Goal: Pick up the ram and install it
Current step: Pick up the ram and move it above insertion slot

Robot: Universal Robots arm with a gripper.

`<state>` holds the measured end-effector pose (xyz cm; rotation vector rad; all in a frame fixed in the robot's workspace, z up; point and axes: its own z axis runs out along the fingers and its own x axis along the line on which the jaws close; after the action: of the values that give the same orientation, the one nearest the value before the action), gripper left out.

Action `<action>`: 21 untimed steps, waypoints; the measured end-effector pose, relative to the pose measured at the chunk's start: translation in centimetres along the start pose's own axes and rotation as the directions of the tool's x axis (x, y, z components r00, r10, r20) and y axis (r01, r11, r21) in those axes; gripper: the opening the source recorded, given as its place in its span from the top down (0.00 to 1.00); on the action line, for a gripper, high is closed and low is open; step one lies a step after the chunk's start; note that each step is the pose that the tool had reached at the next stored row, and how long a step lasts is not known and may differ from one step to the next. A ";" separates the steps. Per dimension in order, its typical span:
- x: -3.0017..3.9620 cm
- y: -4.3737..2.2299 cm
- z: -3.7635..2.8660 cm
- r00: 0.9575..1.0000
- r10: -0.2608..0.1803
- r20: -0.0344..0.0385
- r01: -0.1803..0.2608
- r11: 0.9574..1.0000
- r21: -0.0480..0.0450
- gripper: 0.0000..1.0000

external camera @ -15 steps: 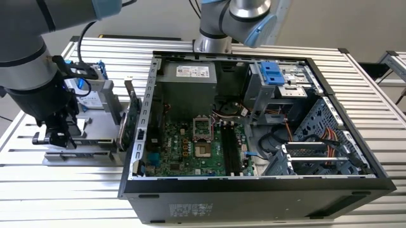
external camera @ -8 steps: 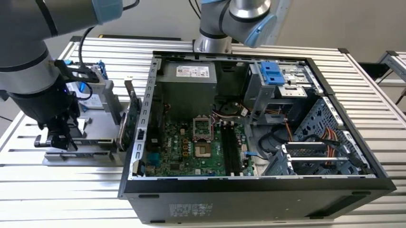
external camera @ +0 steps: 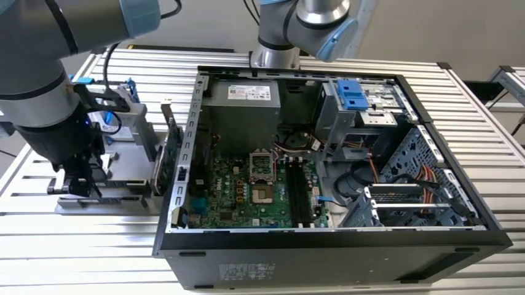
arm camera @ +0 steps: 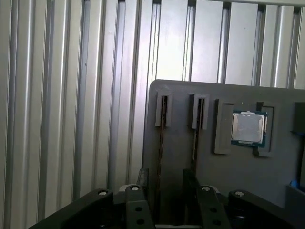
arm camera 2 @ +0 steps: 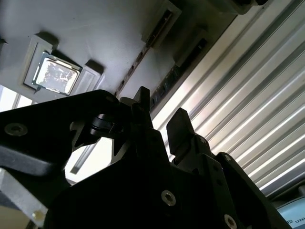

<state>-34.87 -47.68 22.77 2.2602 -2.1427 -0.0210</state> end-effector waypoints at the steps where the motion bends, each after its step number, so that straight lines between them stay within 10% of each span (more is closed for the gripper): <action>1: 0.01 -0.01 0.10 1.000 0.000 0.000 0.000 1.000 0.000 0.00; 21: 0.08 -0.06 1.98 1.000 0.000 0.000 0.000 1.000 -0.002 0.00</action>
<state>-34.86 -47.78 20.79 2.2591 -2.1415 -0.0236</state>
